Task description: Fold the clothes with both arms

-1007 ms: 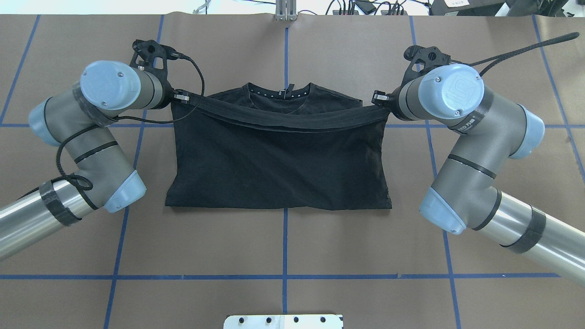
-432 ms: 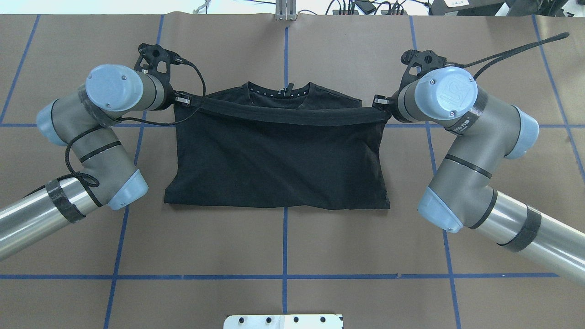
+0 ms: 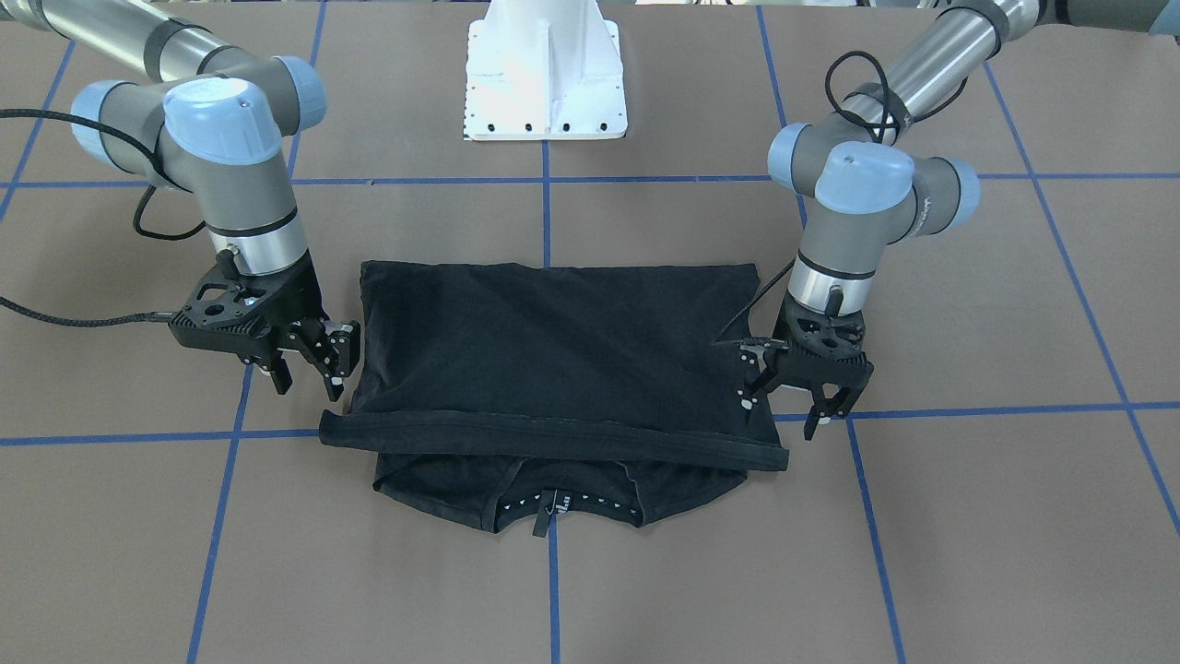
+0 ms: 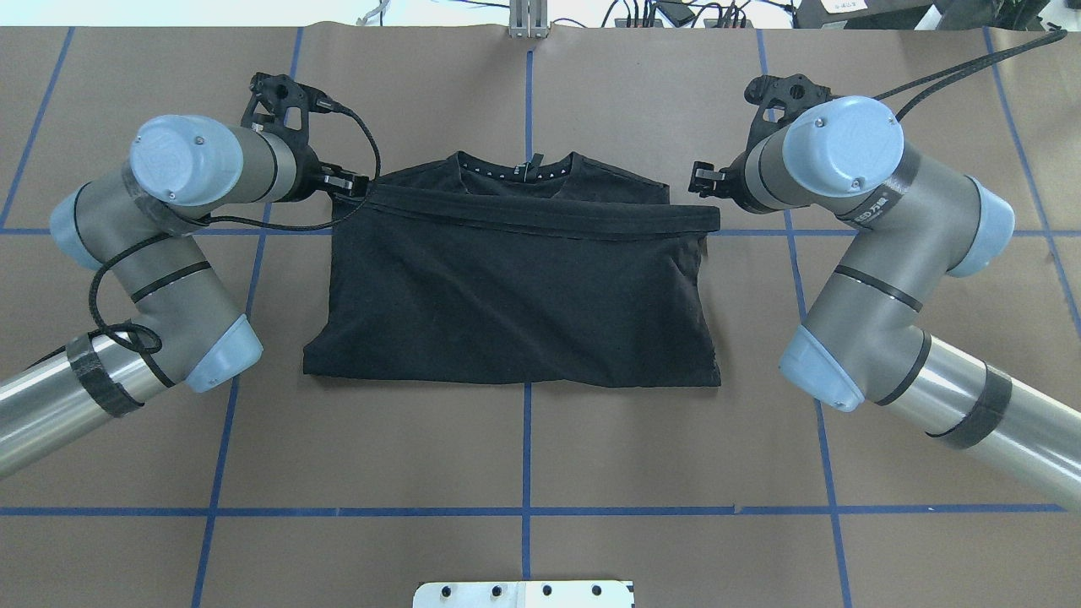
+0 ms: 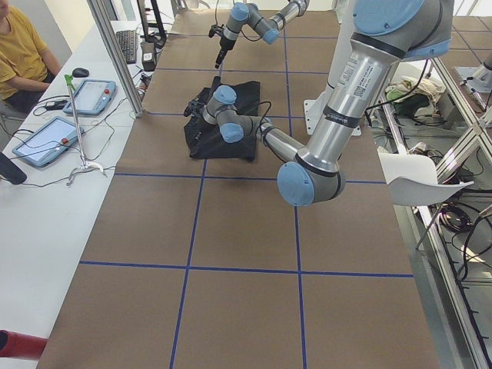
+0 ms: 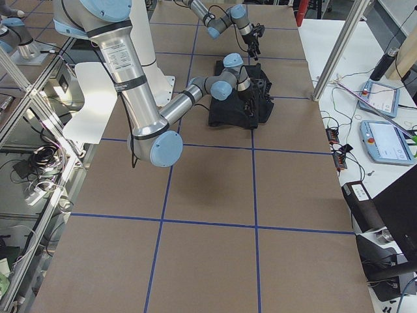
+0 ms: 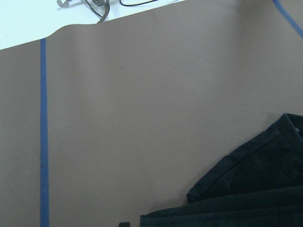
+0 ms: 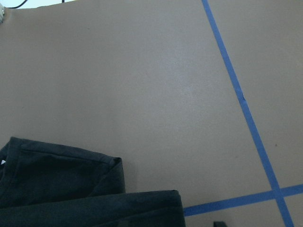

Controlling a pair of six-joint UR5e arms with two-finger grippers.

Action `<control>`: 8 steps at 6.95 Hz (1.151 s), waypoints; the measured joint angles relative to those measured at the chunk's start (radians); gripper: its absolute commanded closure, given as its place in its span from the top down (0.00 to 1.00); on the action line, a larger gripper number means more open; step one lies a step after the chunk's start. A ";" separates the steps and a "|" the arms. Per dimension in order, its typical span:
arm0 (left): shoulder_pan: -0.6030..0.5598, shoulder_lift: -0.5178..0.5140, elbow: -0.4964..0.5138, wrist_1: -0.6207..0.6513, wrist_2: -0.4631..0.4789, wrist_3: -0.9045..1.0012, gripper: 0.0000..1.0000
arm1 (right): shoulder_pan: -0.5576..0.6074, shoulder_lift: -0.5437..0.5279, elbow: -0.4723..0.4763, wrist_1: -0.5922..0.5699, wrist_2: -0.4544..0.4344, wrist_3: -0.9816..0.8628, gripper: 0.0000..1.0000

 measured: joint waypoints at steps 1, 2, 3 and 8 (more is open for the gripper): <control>-0.001 0.041 -0.078 -0.005 -0.049 0.016 1.00 | 0.021 -0.003 0.021 0.000 0.054 -0.030 1.00; 0.001 0.091 -0.161 -0.008 -0.086 0.022 1.00 | 0.031 -0.013 0.040 0.000 0.081 -0.052 1.00; 0.013 0.127 -0.219 -0.011 -0.111 0.000 1.00 | 0.034 -0.022 0.056 0.001 0.089 -0.059 1.00; 0.163 0.347 -0.234 -0.255 -0.106 -0.178 1.00 | 0.034 -0.032 0.083 0.001 0.093 -0.062 1.00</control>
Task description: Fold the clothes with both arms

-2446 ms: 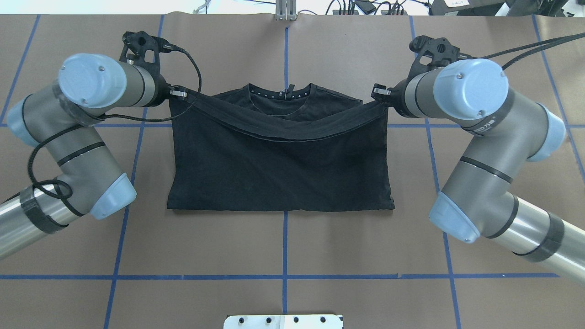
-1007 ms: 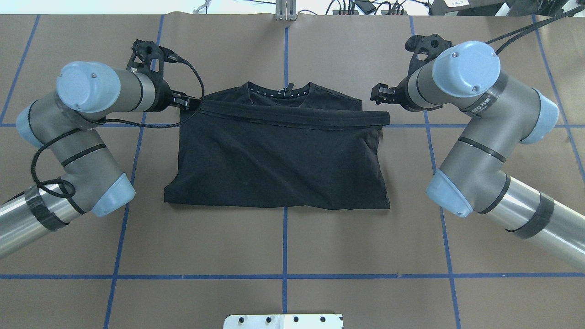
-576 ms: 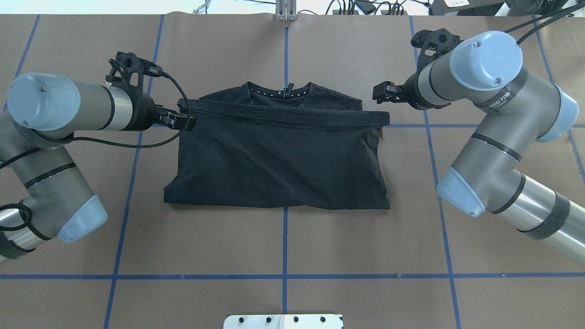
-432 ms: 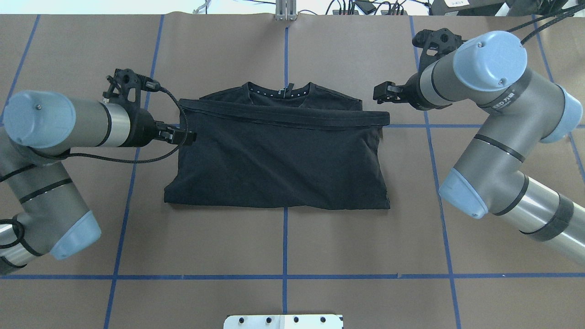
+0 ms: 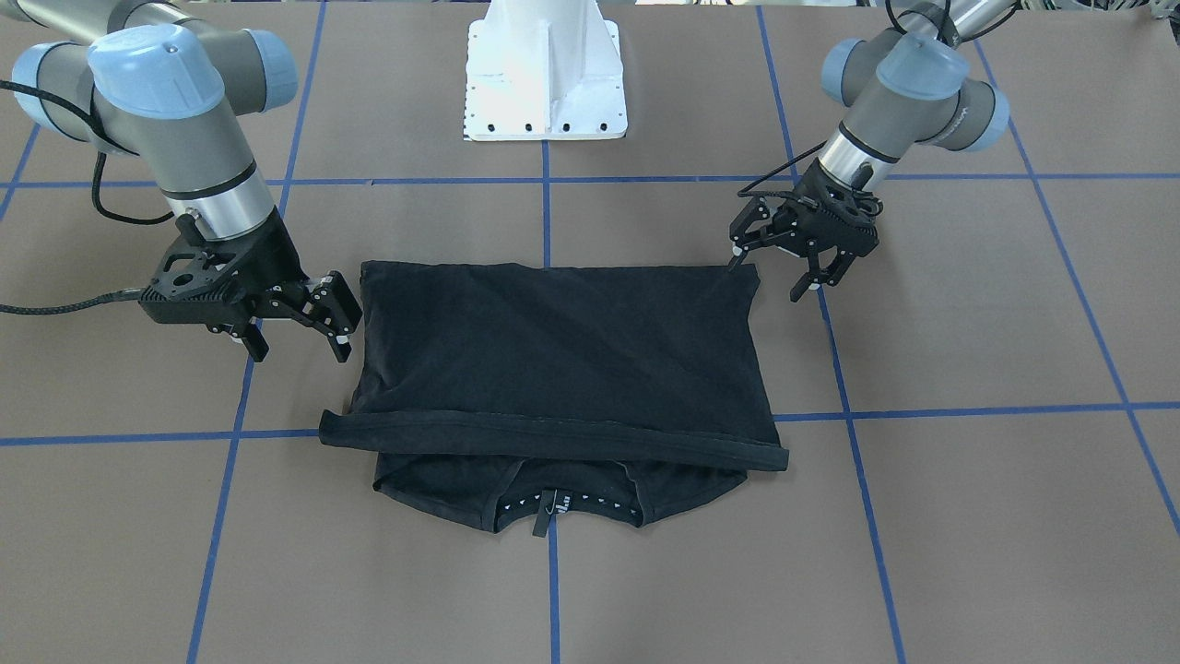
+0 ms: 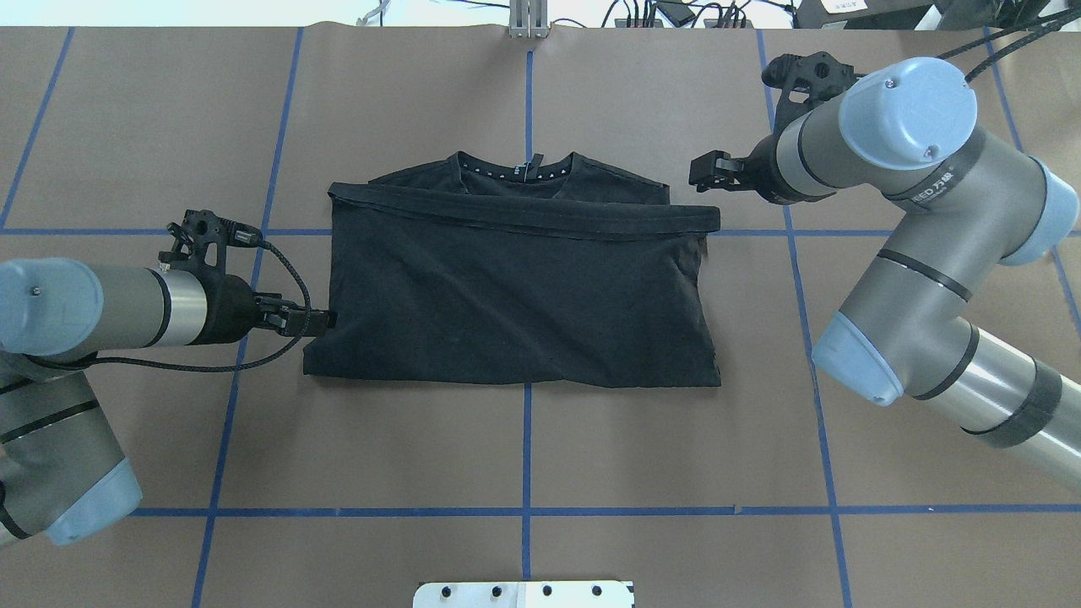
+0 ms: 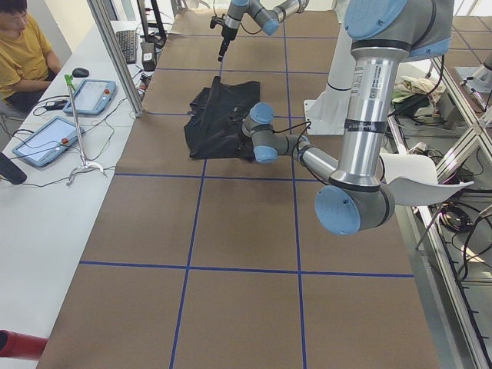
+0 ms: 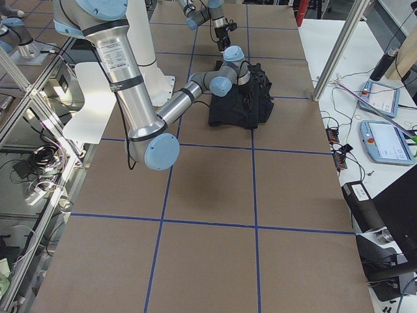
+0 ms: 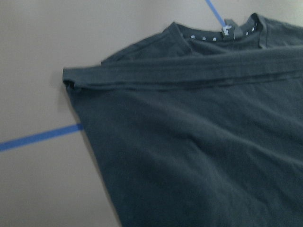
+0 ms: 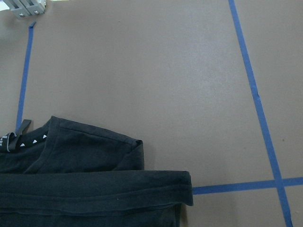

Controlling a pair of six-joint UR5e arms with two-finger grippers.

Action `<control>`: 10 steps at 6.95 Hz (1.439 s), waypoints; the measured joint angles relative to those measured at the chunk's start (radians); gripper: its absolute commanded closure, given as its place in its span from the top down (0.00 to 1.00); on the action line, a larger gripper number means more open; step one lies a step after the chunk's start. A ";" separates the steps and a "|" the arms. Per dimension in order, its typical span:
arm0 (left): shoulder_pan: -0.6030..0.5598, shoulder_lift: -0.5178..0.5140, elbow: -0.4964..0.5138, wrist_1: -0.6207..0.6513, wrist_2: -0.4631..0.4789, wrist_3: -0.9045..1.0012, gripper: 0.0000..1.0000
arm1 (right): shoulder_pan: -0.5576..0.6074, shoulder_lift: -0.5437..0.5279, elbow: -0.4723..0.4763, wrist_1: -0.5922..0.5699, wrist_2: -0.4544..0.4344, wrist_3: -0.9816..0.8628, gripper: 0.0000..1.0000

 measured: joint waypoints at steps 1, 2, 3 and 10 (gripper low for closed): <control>0.027 -0.002 0.035 -0.026 0.028 -0.009 1.00 | 0.000 0.000 0.000 0.000 -0.001 0.000 1.00; 0.041 -0.009 0.063 -0.050 0.041 -0.012 1.00 | 0.000 0.000 0.000 0.000 -0.001 0.000 1.00; 0.050 -0.012 0.080 -0.070 0.046 -0.013 0.99 | 0.000 0.000 0.002 0.000 -0.001 0.000 1.00; 0.124 -0.005 0.095 -0.130 0.051 -0.066 0.05 | 0.000 -0.001 0.007 0.000 -0.003 0.001 1.00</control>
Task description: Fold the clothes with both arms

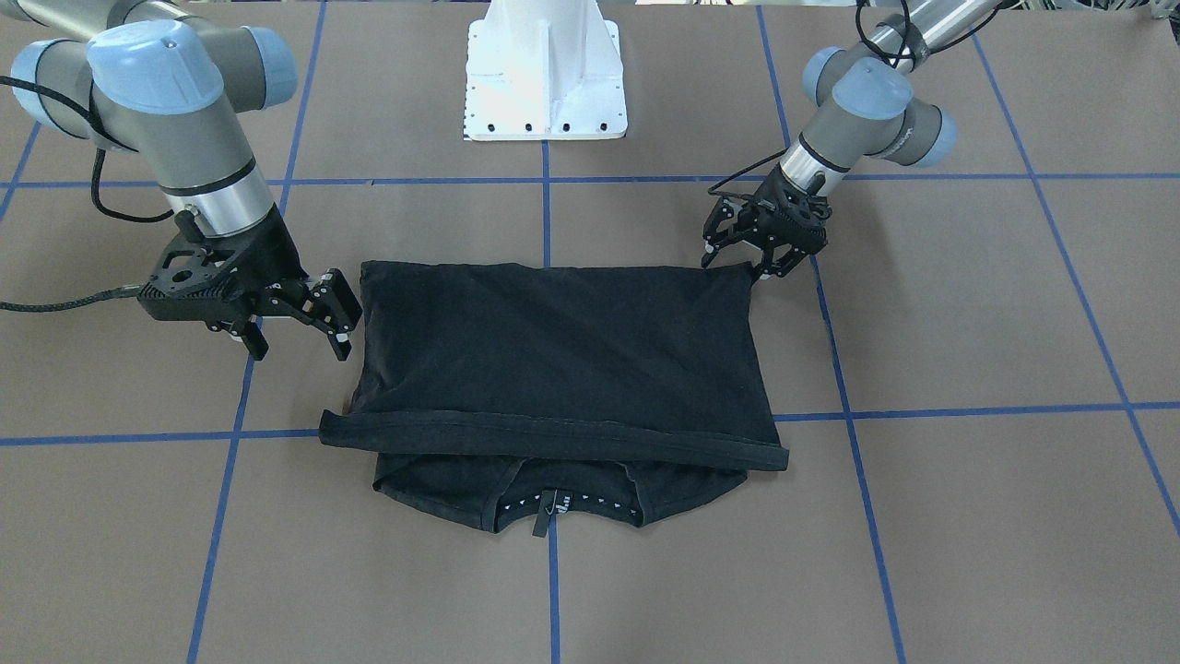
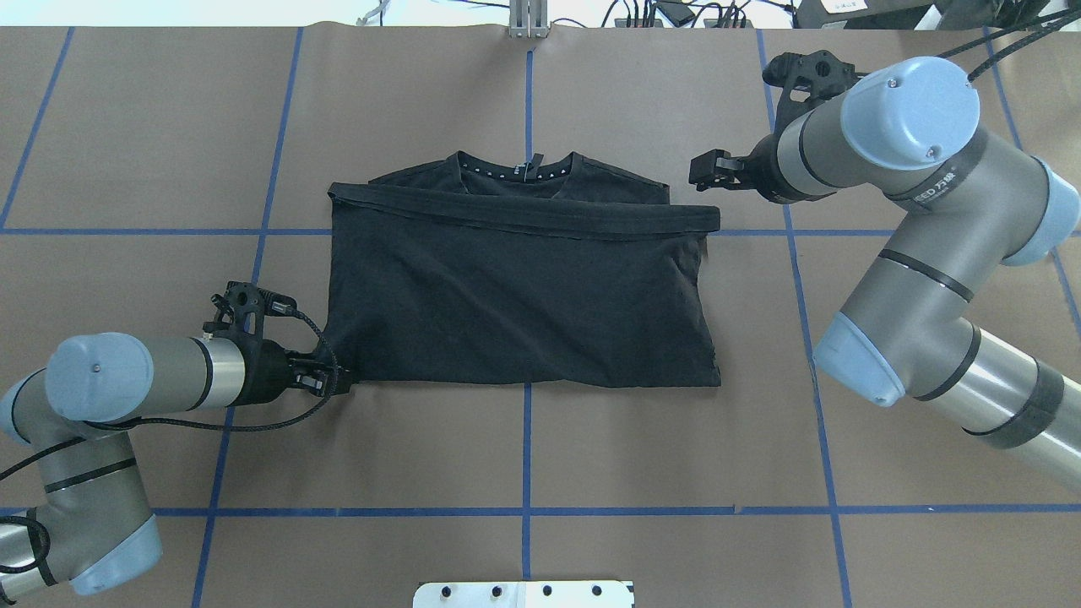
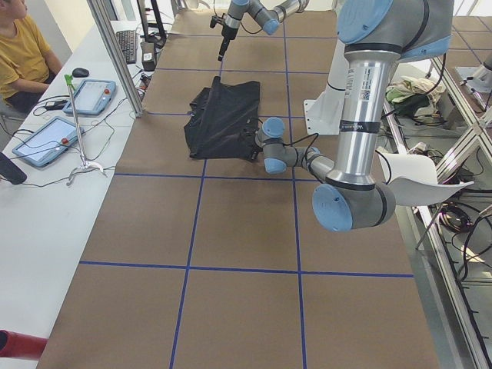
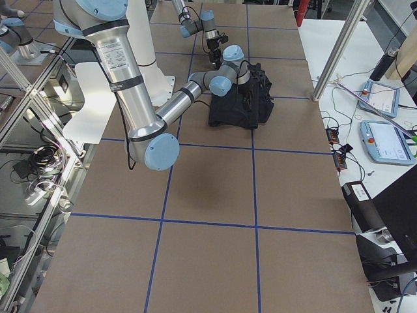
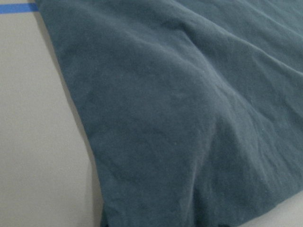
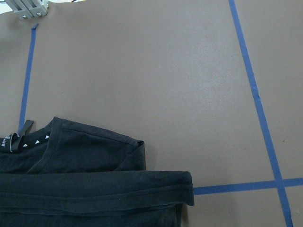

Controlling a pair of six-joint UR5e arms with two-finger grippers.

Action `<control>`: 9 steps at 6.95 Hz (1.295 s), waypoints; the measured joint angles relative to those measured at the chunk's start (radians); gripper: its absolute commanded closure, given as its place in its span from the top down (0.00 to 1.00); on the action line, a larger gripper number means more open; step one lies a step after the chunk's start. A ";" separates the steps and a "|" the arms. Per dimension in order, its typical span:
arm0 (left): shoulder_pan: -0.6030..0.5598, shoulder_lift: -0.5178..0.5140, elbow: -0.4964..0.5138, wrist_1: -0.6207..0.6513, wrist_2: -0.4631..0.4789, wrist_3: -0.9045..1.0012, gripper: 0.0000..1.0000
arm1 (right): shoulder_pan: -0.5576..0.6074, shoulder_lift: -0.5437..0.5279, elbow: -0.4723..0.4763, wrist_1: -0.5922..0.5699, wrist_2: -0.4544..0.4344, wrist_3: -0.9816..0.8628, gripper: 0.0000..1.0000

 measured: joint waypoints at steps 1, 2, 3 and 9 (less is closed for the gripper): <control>0.000 0.001 0.000 0.000 0.000 -0.002 0.00 | 0.000 0.001 0.001 0.000 0.000 0.001 1.00; 0.001 0.003 -0.002 0.001 -0.001 -0.002 0.00 | 0.000 0.001 0.001 0.000 0.000 0.002 1.00; 0.000 0.005 -0.007 0.001 0.000 -0.002 0.00 | 0.000 0.001 0.001 0.000 0.000 0.002 1.00; -0.257 -0.065 0.113 0.018 -0.024 0.283 0.00 | -0.008 0.003 -0.002 0.001 0.004 -0.004 1.00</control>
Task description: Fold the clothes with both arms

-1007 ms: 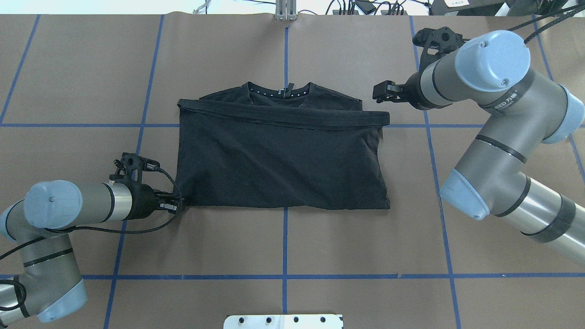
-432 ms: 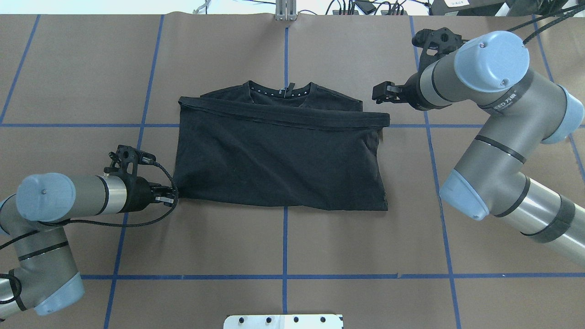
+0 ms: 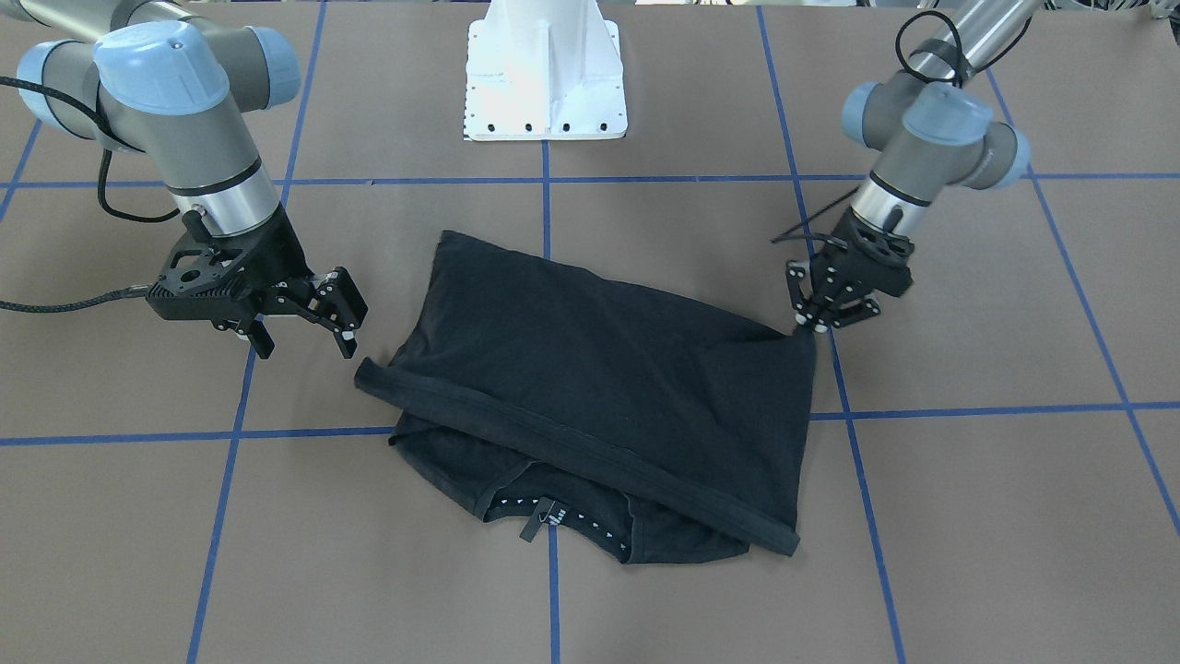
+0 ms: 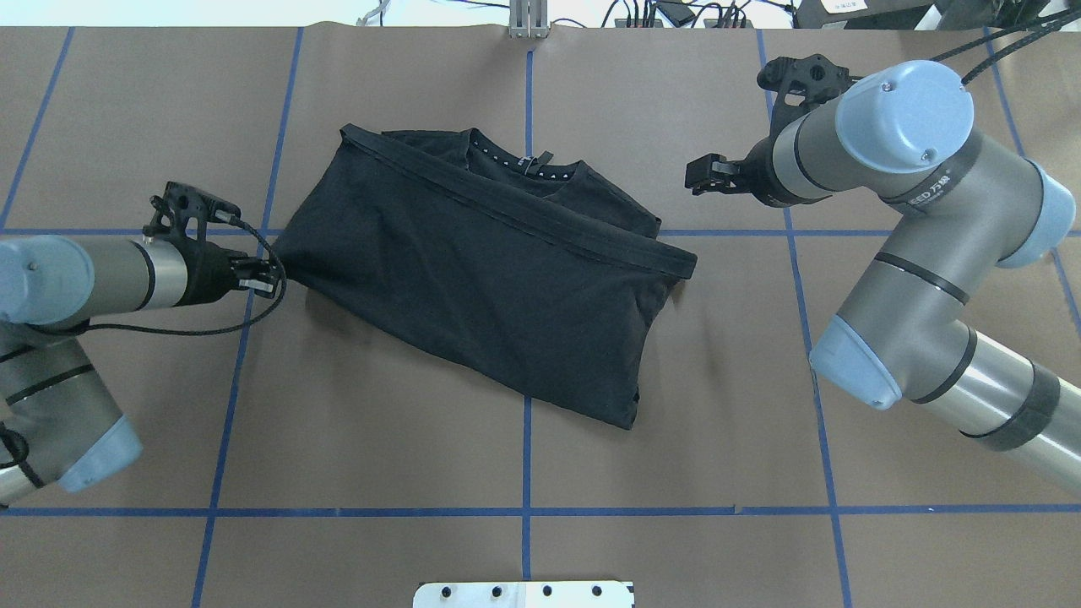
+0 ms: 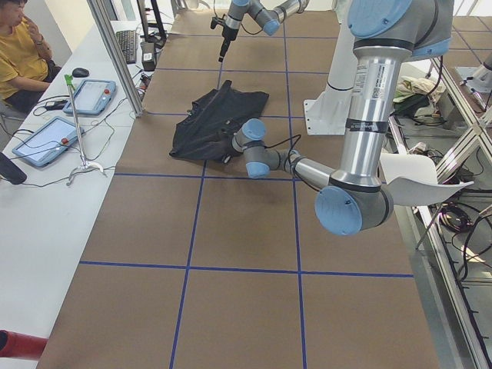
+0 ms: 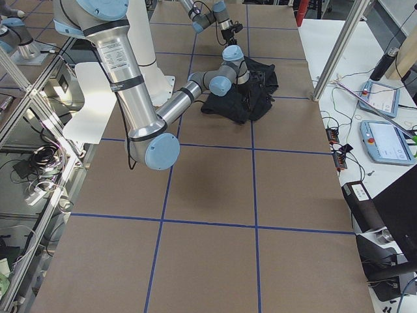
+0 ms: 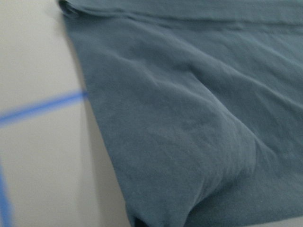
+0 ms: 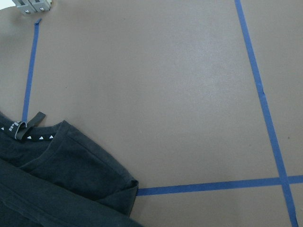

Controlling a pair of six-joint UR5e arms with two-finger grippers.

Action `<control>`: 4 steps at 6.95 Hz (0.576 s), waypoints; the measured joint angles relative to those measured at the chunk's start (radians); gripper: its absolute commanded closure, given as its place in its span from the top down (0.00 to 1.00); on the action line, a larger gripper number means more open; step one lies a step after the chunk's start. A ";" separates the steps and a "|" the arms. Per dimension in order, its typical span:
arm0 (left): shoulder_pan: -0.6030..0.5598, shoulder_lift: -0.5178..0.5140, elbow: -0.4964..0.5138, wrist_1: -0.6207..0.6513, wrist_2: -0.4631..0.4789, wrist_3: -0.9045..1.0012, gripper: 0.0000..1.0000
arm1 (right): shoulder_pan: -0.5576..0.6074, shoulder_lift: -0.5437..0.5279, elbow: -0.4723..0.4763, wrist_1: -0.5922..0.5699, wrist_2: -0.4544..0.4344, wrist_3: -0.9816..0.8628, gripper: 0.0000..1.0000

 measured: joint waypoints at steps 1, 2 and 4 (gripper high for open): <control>-0.069 -0.098 0.124 0.000 -0.016 0.063 0.00 | -0.001 0.000 0.000 0.000 0.001 0.000 1.00; -0.123 -0.210 0.264 -0.002 -0.026 0.112 0.00 | -0.002 -0.001 0.001 0.000 0.000 0.000 1.00; -0.190 -0.418 0.532 0.000 -0.032 0.178 0.00 | -0.004 0.000 0.003 0.000 0.000 0.001 1.00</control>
